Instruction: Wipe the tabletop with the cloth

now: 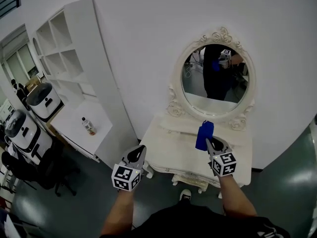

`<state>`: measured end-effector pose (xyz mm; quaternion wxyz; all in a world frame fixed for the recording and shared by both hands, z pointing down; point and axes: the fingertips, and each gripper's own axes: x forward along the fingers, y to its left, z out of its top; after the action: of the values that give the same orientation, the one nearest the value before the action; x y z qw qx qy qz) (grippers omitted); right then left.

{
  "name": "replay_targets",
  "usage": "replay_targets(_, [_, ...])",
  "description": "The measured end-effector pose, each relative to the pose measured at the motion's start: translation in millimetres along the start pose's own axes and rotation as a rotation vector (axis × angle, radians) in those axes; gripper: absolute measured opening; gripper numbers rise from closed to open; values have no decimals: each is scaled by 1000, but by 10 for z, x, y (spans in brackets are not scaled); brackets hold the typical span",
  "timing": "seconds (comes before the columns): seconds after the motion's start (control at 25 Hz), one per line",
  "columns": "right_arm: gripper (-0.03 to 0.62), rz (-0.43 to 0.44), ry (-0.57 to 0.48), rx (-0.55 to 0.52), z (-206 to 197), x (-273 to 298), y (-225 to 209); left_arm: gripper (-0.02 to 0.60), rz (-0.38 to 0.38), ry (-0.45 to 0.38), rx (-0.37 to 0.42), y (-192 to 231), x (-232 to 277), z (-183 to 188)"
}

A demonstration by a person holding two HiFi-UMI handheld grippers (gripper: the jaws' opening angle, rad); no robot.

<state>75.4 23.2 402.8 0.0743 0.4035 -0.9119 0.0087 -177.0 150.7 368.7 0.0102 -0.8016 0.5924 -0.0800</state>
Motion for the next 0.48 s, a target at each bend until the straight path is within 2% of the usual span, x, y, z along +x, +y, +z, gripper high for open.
replay_targets(0.48, [40, 46, 4, -9, 197, 1512, -916, 12, 9, -11, 10, 672, 1700, 252])
